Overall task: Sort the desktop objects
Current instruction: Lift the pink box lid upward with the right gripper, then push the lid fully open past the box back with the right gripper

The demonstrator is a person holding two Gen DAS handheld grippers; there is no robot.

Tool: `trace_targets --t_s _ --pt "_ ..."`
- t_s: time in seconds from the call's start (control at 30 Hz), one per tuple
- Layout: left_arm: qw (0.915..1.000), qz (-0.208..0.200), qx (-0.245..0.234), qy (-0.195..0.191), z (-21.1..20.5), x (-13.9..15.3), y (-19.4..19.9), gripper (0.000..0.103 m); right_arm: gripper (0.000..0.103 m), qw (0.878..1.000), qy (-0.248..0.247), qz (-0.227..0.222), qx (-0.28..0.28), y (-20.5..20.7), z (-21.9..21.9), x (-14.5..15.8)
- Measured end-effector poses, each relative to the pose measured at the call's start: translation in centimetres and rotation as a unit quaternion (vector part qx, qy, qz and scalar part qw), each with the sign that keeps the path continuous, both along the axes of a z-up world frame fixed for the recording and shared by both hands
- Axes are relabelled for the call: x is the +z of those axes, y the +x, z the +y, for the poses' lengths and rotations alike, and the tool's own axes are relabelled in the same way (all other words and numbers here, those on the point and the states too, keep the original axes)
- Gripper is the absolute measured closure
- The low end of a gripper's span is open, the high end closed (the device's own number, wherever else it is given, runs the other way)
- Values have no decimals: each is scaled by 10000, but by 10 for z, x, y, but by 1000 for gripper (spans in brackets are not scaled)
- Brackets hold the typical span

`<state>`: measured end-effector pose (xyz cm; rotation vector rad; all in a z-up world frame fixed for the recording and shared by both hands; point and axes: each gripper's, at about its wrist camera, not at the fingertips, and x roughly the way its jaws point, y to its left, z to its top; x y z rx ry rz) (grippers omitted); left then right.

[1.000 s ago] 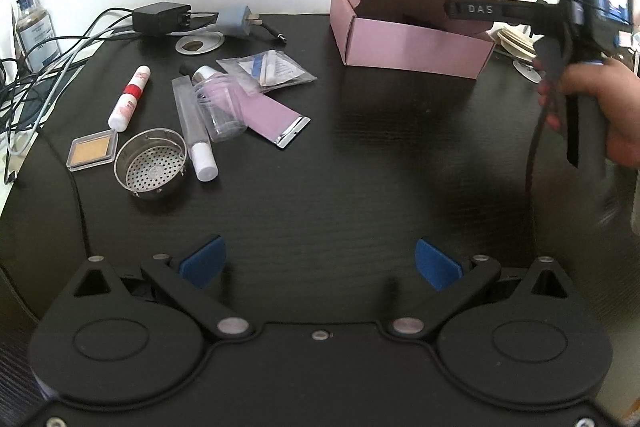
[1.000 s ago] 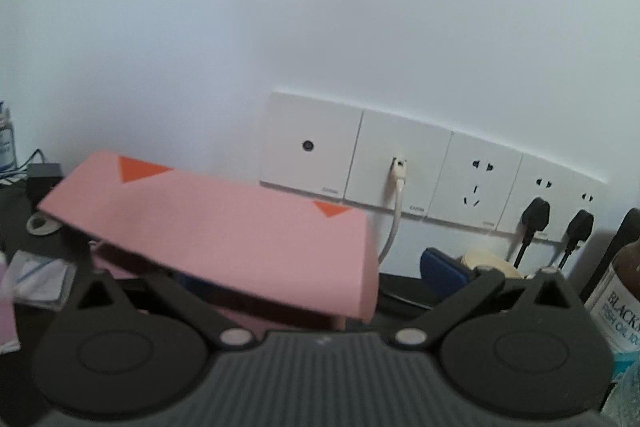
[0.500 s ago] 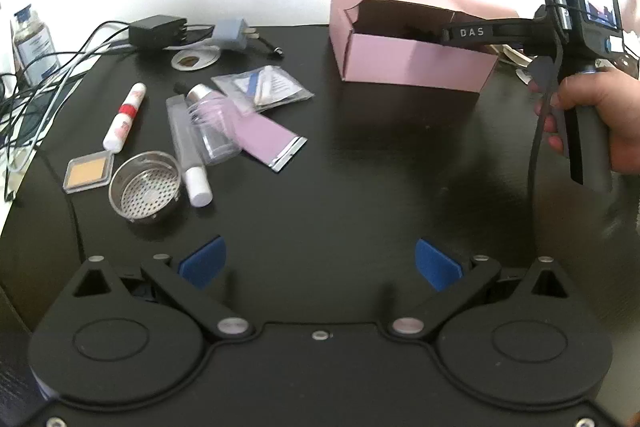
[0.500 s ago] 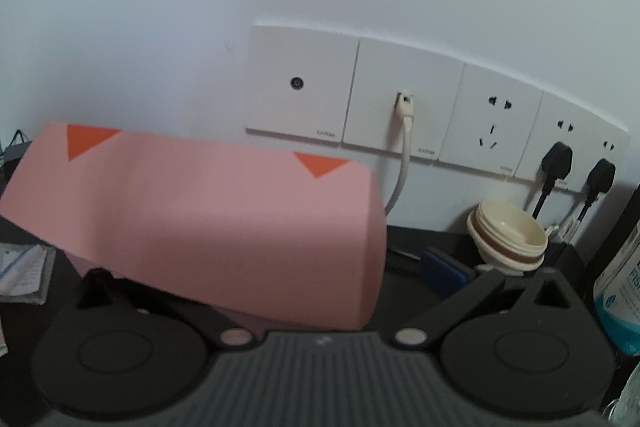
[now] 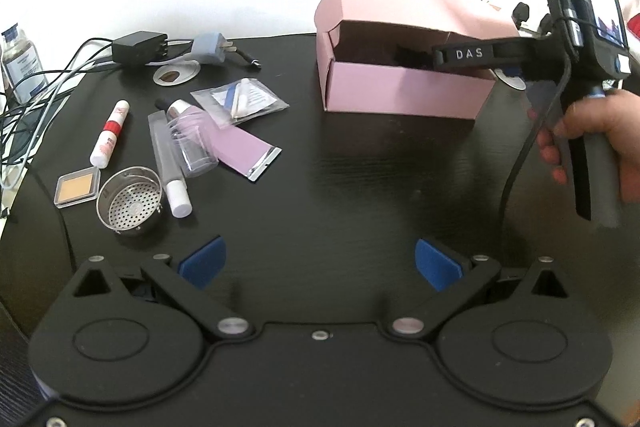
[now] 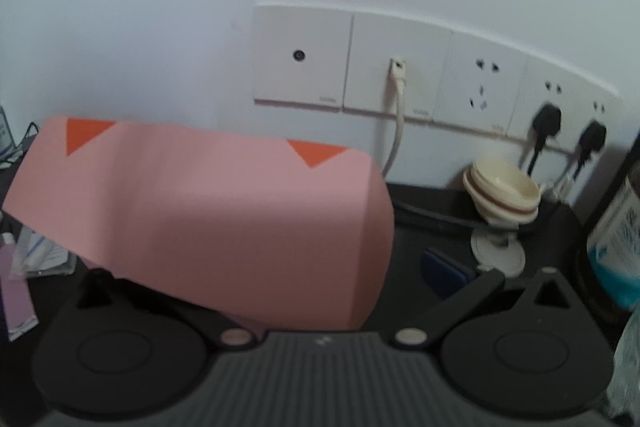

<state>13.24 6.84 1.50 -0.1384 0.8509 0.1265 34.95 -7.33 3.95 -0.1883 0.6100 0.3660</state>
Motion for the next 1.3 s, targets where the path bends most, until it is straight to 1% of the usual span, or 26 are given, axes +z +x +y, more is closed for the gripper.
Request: trace_targets --t_s 0.3,0.53,0.73,0.83,0.93,1.1,1.3 --pt "9993 -306 66 -213 -2 8 9 0 1 9992 161 365 -46 -31 -21 -1" --pt "9972 -621 254 -333 -1 16 18 0 1 9974 353 619 -66 -60 -40 -3" --pt "9962 -651 428 -384 4 17 24 0 1 9965 391 737 -12 -78 -50 -4" --pt "9971 -557 439 -283 4 13 29 0 1 9962 399 778 10 -84 -52 -4" --pt "9980 -500 342 -152 2 9 32 0 1 9960 415 792 50 -90 -55 -5" --pt "9988 -378 149 279 -4 2 37 0 1 9958 363 830 139 -93 -59 -4" --pt "9974 -371 -44 619 -8 1 41 0 1 9960 208 832 255 -95 -58 0"
